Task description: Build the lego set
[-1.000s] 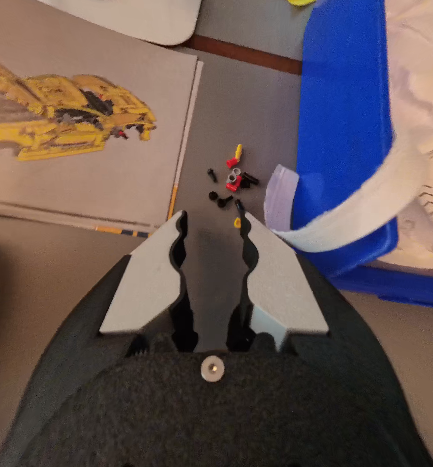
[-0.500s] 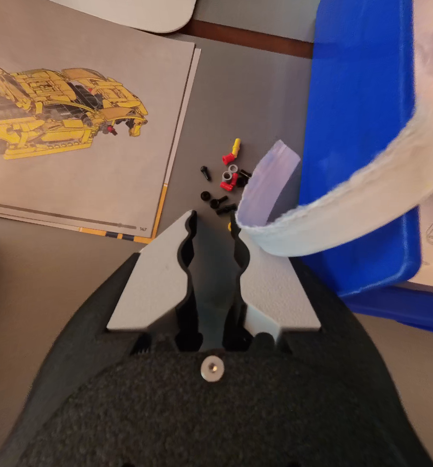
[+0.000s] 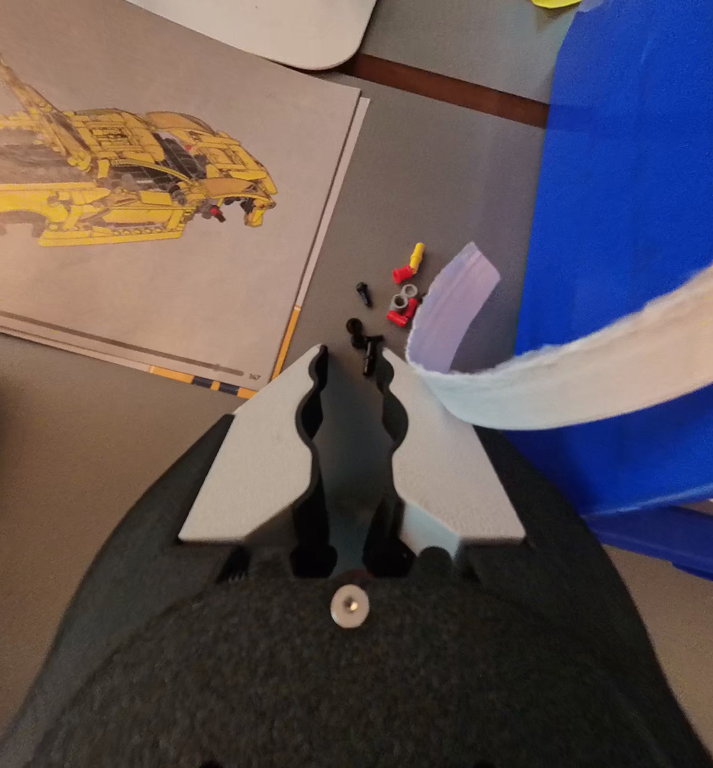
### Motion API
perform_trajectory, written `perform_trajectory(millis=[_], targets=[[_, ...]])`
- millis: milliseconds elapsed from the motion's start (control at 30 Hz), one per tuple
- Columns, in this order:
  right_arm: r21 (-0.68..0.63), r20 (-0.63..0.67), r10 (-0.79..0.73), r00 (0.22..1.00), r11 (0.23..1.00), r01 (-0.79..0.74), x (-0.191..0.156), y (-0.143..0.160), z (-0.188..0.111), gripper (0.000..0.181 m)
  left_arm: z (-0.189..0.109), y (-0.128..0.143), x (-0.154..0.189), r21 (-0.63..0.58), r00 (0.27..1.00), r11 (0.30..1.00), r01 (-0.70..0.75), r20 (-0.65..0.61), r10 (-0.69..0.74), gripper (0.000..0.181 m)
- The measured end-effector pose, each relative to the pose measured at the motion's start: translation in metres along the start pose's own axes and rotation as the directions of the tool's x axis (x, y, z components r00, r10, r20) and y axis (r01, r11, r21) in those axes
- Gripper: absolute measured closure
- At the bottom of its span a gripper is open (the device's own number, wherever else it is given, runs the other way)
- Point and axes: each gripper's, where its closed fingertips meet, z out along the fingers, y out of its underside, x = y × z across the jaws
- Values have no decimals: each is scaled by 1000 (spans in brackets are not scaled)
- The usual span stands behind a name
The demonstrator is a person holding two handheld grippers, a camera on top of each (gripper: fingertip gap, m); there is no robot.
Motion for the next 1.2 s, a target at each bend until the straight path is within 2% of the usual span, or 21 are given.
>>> perform_trajectory(millis=[333,467,600,667,733,767,900,1033,1133,1200], targets=[[-22,18,-43,999,999,44,-9,8,-9,175,1,1,1,-3,1000,1000,0,-5,0,144],[-23,52,-70,996,997,71,-16,6,-18,176,0,0,1,1,1000,1000,1,-3,-1,144],[60,206,-228,952,974,220,-65,-4,-53,176,-1,-1,-1,8,1000,1000,3,4,-3,144],[109,378,-295,878,956,274,-109,3,-81,175,0,-1,-2,5,1000,1000,3,8,-3,144],[102,556,-324,765,940,324,-151,26,-111,176,0,0,-3,3,1000,1000,1,9,-1,144],[85,592,-331,735,932,351,-164,38,-120,175,0,0,-3,3,1000,1000,1,8,-1,144],[54,589,-409,697,881,470,-195,78,-132,175,-2,-1,-9,5,999,1000,-6,48,6,144],[82,547,-494,676,835,544,-219,94,-134,175,-6,-2,-21,3,994,1000,-14,112,14,144],[62,547,-517,658,809,584,-224,108,-130,175,-6,-3,-18,6,995,1000,-13,99,13,144],[85,535,-524,663,814,575,-225,105,-129,175,-6,-3,-17,8,994,1000,-22,104,21,144]])
